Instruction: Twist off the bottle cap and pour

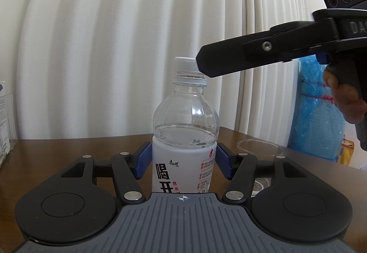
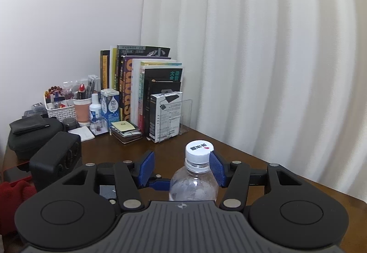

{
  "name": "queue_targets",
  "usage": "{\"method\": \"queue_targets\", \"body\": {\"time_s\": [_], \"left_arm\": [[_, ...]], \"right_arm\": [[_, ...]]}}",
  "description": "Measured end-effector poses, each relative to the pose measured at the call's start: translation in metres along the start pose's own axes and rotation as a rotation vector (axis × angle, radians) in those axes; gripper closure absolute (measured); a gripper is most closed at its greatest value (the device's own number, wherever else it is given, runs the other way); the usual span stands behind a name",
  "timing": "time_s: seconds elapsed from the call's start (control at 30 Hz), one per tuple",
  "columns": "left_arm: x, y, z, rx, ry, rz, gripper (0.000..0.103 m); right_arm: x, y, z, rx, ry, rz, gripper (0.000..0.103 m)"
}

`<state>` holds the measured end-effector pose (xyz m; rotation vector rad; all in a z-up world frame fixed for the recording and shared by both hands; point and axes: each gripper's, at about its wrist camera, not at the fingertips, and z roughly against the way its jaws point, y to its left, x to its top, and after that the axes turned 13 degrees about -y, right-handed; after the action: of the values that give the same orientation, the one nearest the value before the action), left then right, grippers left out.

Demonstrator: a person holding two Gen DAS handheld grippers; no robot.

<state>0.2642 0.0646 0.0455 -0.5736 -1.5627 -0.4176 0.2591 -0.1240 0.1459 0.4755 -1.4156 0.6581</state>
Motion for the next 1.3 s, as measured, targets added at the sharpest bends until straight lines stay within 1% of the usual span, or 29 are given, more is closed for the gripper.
{"method": "queue_targets", "body": {"time_s": [0.17,0.27,0.3,0.33,0.37,0.4,0.43,0.7,0.83,1.17,1.3], "left_arm": [[0.000,0.000,-0.001,0.000,0.000,0.000,0.043],[0.000,0.001,-0.001,-0.001,0.000,0.002,0.043],[0.000,0.002,-0.001,-0.001,0.000,0.002,0.043],[0.000,0.002,-0.001,-0.001,0.000,0.002,0.043],[0.000,0.002,-0.001,-0.001,0.000,0.002,0.043],[0.000,0.002,-0.001,-0.001,0.000,0.002,0.043],[0.000,0.002,0.000,-0.001,0.000,0.002,0.043],[0.001,0.002,-0.001,0.000,0.000,0.000,0.043],[0.000,0.002,-0.003,-0.001,0.001,-0.001,0.043],[0.000,0.003,-0.004,0.000,0.001,-0.001,0.043],[0.000,0.003,-0.005,-0.003,0.002,-0.004,0.043]], "right_arm": [[0.003,-0.003,-0.009,-0.023,-0.016,0.011,0.046],[0.001,-0.004,-0.015,-0.031,-0.021,0.011,0.049],[0.000,-0.004,-0.017,-0.039,-0.017,0.008,0.054],[-0.001,-0.005,-0.018,-0.043,-0.013,0.005,0.057],[-0.002,-0.006,-0.019,-0.045,-0.011,-0.003,0.058],[-0.003,-0.007,-0.020,-0.048,-0.009,-0.012,0.063],[-0.003,-0.008,-0.020,-0.051,-0.009,-0.018,0.064],[-0.003,-0.010,-0.020,-0.064,-0.021,-0.024,0.065],[-0.003,-0.009,-0.022,-0.058,-0.017,-0.024,0.072],[-0.003,-0.009,-0.024,-0.056,-0.019,-0.015,0.072],[-0.001,-0.010,-0.024,-0.021,-0.008,0.022,0.072]]}}
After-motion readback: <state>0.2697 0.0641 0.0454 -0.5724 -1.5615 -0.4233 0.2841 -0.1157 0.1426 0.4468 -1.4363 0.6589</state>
